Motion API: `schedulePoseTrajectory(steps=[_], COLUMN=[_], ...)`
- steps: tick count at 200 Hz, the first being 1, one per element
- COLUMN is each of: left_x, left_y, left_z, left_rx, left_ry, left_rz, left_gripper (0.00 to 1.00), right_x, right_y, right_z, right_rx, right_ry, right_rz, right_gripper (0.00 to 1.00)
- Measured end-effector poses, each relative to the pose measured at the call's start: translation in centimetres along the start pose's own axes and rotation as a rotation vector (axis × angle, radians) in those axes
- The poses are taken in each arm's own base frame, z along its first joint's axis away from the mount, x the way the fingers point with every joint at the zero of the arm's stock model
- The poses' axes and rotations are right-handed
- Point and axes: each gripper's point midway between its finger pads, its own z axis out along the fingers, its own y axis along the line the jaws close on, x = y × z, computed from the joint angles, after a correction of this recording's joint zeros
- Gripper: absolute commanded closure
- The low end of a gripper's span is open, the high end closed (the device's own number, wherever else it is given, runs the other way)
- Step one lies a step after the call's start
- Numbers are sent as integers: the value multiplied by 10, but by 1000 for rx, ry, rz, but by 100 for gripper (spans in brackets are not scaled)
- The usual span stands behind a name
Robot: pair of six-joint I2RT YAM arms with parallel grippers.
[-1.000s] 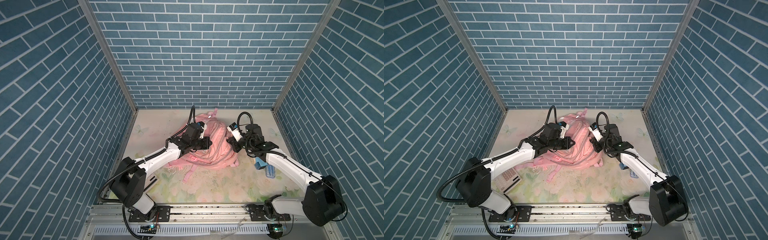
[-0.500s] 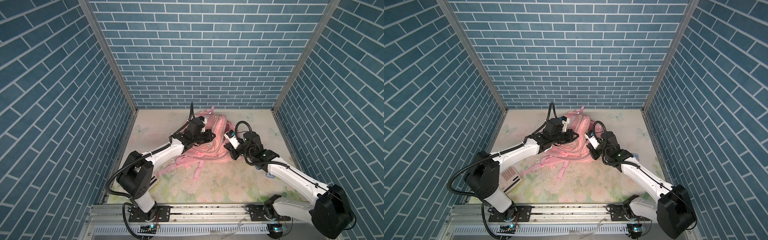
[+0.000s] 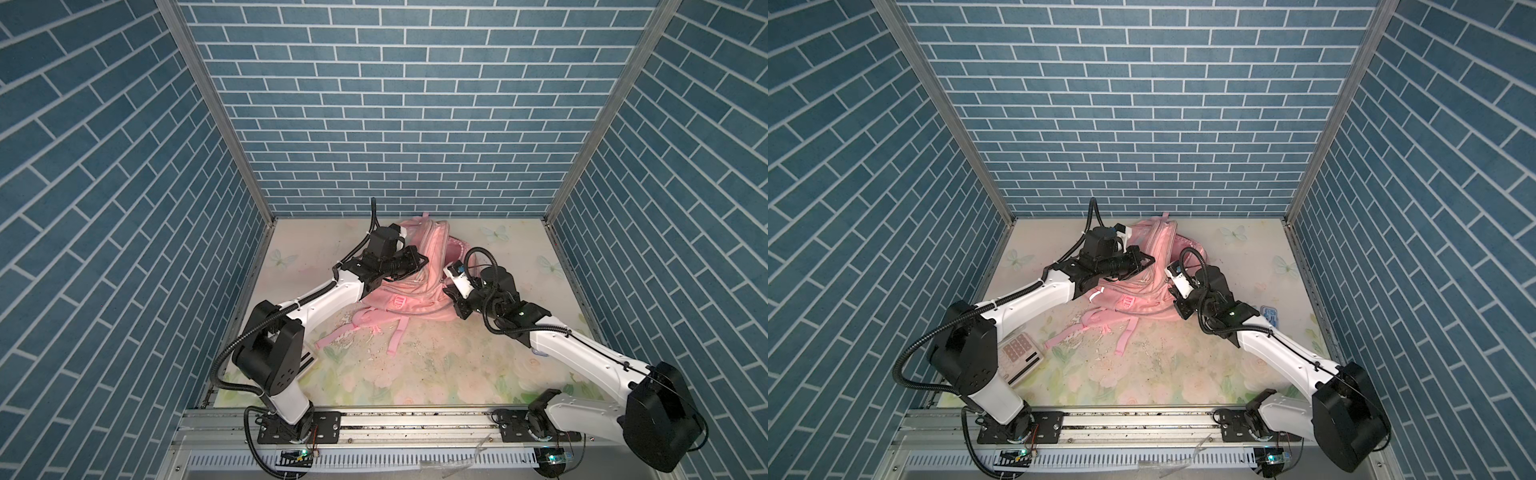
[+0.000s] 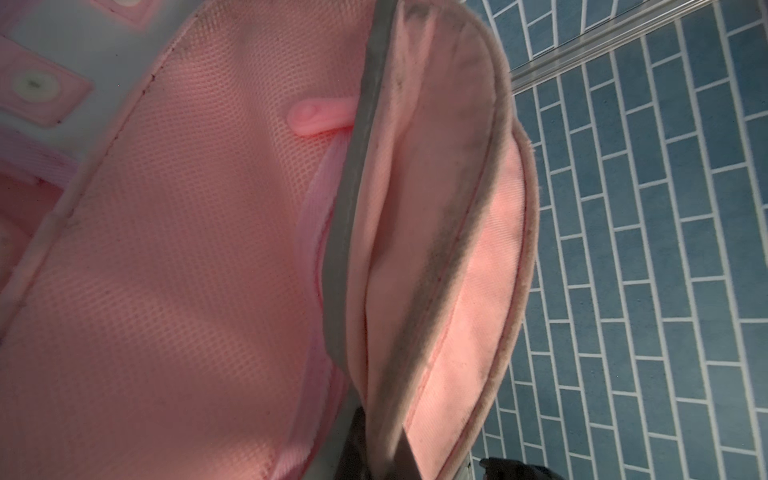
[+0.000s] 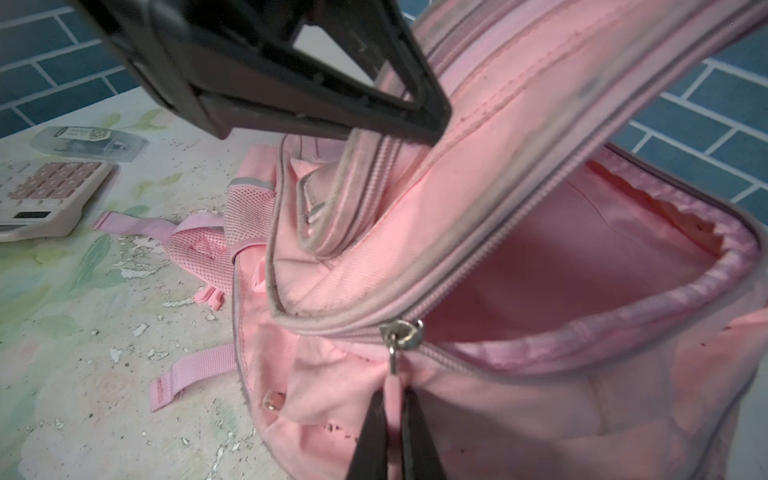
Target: Pack the student bag
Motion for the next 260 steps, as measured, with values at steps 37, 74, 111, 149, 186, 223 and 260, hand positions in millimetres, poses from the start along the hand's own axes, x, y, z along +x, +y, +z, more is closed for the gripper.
schedulePoseTrajectory(steps=[37,74,111,149,186,223,260], left_x=[-12,-17,-17,-16,-26,-37,-41], left_y=[-10,-11,-11,-18,-29,-28,-28], left_z=[3,2,-3,-6,-4,22,39], left_rx=[35,44,52,79,141,183,193], left_ry=[9,25,4,-31,-76,-89,-81], left_rz=[-37,-54,-93,-145,-203,-251,-273], left_gripper=[100,100,100,100,100,100,100], right_x=[5,4,6,8,-4,-2,10], right_y=[23,18,2,-27,-45,-46,-28], right_z=[5,6,3,-3,-10,-8,3], right_rx=[-55,-27,1,32,73,111,119], right_ry=[-17,-26,-26,-23,-38,-40,-53], right_rz=[-42,-44,-20,19,-5,-16,-13], right_gripper=[100,100,100,100,100,100,100])
